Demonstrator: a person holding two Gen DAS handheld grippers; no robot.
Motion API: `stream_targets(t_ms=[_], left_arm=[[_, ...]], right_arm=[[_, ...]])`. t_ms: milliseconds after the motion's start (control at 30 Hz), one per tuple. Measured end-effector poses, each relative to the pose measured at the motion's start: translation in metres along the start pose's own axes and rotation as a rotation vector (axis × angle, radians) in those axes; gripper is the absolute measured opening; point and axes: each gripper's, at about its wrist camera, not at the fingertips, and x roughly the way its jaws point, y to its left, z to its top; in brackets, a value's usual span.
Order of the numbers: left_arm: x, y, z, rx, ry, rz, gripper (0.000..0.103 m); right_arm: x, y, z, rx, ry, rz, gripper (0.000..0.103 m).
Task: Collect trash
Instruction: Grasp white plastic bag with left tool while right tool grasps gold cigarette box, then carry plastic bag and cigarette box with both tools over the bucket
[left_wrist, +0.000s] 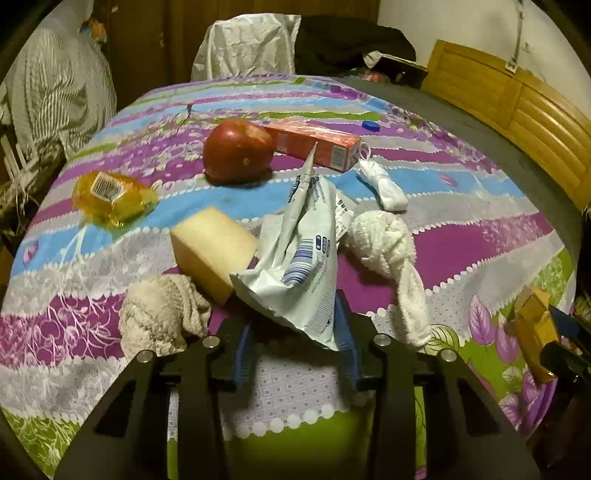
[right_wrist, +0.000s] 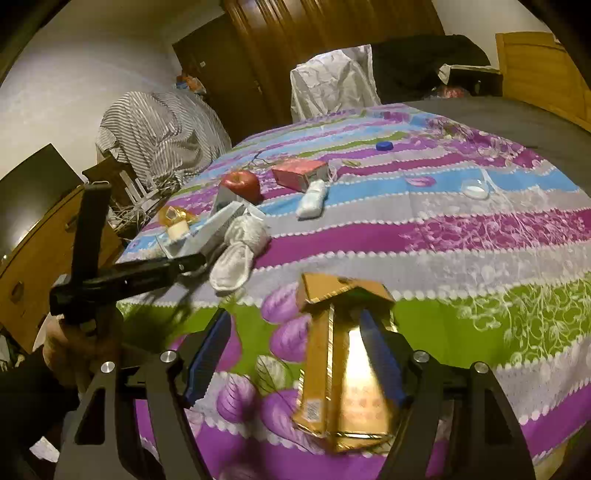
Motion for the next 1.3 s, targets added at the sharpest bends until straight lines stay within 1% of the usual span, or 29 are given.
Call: stream_targets(t_ms=[33, 100, 167, 300, 367, 433, 467, 533, 567, 700, 800, 900, 1000, 1033, 1067, 1200, 1267, 1300], left_arm=[[-0.001, -0.004, -0.002, 0.021, -0.009, 0.003, 0.031], [-0.004, -0.005, -0.004, 0.036, -0.022, 0.01, 0.028], [-0.007, -0.003, -0.005, 0.02, -0.03, -0.002, 0.026], [-0.019, 0.002, -0.012, -0.004, -0.05, -0.014, 0.024], [-0.028, 0.004, -0.018, -0.01, -0.061, -0.018, 0.024], [-0.039, 0.007, -0.026, -0.024, -0.065, -0.023, 0.024], [-0.044, 0.009, -0.03, -0.031, -0.067, -0.026, 0.024], [-0.057, 0.012, -0.039, -0.043, -0.073, -0.025, 0.024], [-0.064, 0.015, -0.043, -0.051, -0.077, -0.027, 0.024], [-0.097, 0.029, -0.064, -0.092, -0.099, -0.027, 0.024], [-0.121, 0.046, -0.077, -0.142, -0.119, -0.016, 0.024], [-0.142, 0.073, -0.088, -0.198, -0.141, 0.057, 0.024], [-0.152, 0.103, -0.096, -0.265, -0.151, 0.119, 0.024], [-0.154, 0.117, -0.101, -0.292, -0.148, 0.156, 0.024], [-0.155, 0.123, -0.103, -0.304, -0.145, 0.173, 0.024], [-0.152, 0.149, -0.117, -0.33, -0.141, 0.267, 0.024], [-0.143, 0.16, -0.122, -0.328, -0.118, 0.269, 0.024], [-0.134, 0.163, -0.125, -0.32, -0.101, 0.293, 0.026]], right_arm=[[-0.002, -0.003, -0.001, 0.006, -0.004, 0.005, 0.073], [-0.006, -0.009, -0.003, 0.025, -0.013, 0.022, 0.073], [-0.012, -0.013, -0.006, 0.042, -0.023, 0.009, 0.073], [-0.022, -0.017, -0.013, 0.051, -0.026, -0.013, 0.081], [-0.023, -0.018, -0.018, 0.053, -0.011, -0.043, 0.081], [-0.019, -0.019, -0.023, 0.059, 0.028, -0.079, 0.081], [-0.018, -0.02, -0.024, 0.058, 0.034, -0.08, 0.081], [-0.017, -0.018, -0.026, 0.052, 0.034, -0.091, 0.066], [-0.015, -0.017, -0.026, 0.054, 0.042, -0.087, 0.054], [-0.012, -0.014, -0.025, 0.054, 0.044, -0.081, 0.053], [-0.015, -0.006, -0.021, 0.053, 0.028, -0.063, 0.053], [-0.017, 0.014, -0.013, 0.033, 0.015, -0.008, 0.053], [-0.01, 0.053, -0.009, -0.043, 0.037, 0.069, 0.053], [-0.006, 0.062, -0.009, -0.058, 0.048, 0.086, 0.053], [0.001, 0.078, -0.009, -0.084, 0.065, 0.107, 0.053], [0.024, 0.118, -0.007, -0.169, 0.086, 0.105, 0.054], [0.043, 0.133, -0.01, -0.196, 0.118, 0.085, 0.054], [0.052, 0.137, -0.014, -0.214, 0.133, 0.068, 0.055]])
